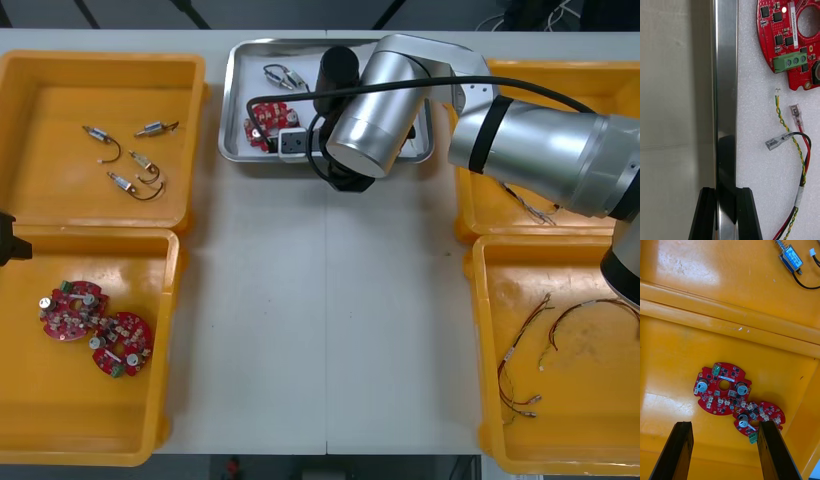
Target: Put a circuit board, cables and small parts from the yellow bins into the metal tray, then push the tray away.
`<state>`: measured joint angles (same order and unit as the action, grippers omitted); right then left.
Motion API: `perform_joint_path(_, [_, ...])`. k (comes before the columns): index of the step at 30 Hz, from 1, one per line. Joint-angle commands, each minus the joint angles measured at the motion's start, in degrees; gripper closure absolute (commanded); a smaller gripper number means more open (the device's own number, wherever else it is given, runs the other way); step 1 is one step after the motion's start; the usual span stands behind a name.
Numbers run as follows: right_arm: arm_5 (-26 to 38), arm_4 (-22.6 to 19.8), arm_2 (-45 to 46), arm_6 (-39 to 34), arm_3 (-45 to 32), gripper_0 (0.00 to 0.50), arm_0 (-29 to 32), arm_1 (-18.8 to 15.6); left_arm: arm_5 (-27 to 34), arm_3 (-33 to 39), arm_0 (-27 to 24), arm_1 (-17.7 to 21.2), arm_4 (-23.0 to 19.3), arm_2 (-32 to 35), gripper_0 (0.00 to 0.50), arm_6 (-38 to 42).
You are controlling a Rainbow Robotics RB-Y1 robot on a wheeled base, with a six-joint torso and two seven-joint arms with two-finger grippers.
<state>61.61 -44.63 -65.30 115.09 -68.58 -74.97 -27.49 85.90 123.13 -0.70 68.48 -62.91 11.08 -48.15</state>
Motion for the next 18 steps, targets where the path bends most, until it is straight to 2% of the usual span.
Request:
perform_joint_path(1, [-2.7,1.3,-0.5,1.7,0.9,0.500,-4.2,1.0,-0.6,1.2,1.1,1.9,-0.4,1.0,0.000,-5.9])
perform_joint_path(18, [-10.8,4.0,-0.6,1.4,5.8,0.500,-4.7,1.2,-0.6,1.2,1.1,1.9,-0.4,1.0,0.000,-5.9])
